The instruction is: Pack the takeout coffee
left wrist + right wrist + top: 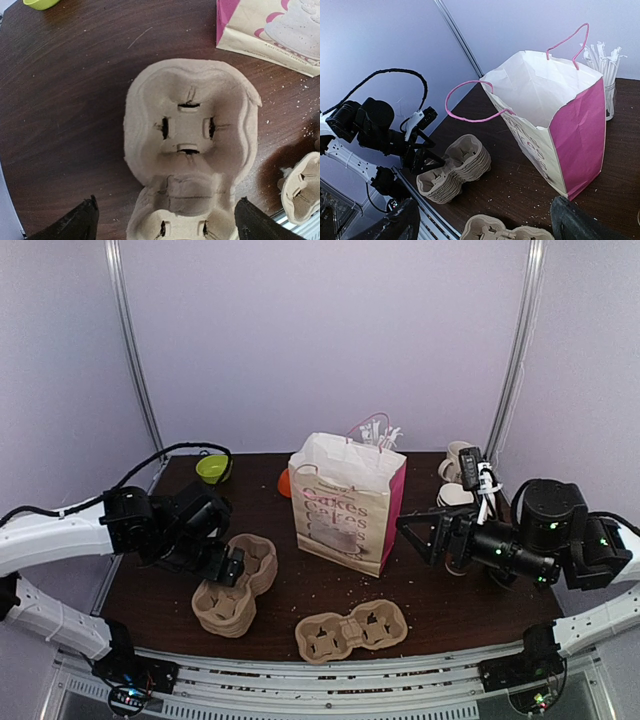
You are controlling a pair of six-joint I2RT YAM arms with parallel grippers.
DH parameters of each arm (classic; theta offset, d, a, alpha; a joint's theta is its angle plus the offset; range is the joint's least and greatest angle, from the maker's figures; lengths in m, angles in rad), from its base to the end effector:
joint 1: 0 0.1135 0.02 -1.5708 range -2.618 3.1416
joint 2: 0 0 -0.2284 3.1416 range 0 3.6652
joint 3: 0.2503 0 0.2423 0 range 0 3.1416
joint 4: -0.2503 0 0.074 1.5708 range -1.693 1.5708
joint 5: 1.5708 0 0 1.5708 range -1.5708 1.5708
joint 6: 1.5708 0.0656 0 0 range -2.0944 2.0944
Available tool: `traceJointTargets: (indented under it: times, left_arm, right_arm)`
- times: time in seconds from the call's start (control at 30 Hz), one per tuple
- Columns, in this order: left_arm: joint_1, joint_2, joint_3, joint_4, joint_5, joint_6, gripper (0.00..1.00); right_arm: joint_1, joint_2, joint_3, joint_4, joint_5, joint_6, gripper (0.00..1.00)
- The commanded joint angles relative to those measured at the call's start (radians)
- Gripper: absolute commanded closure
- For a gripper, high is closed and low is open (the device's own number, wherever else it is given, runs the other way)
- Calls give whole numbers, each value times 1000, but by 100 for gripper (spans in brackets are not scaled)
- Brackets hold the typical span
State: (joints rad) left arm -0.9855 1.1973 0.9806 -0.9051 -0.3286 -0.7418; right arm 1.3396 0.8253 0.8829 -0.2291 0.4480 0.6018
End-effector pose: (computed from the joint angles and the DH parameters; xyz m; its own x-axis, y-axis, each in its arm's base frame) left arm 0.1491 -0.1866 0.2117 -0.8477 0.1215 -0.5164 0.1884 0.9789 -0.0789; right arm 0.0797 0.2146 0.3320 -0.4736 0.2152 -0.8541 -0.6204 0.6068 0.4969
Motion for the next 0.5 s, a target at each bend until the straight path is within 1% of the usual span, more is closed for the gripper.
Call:
traceJointTargets:
  times: [0.0,0.27,0.47]
  left_arm:
    - [-4,99,48,66,32,66,2]
    - [-4,154,19,111,73,134,2]
    - [-4,192,-18,143,86,152,2]
  right_arm:
    - [-3,5,-9,22,-7,7,7]
    - [-2,1,-15,4,4,16,7]
    - [-2,19,-11,7,2,17,7]
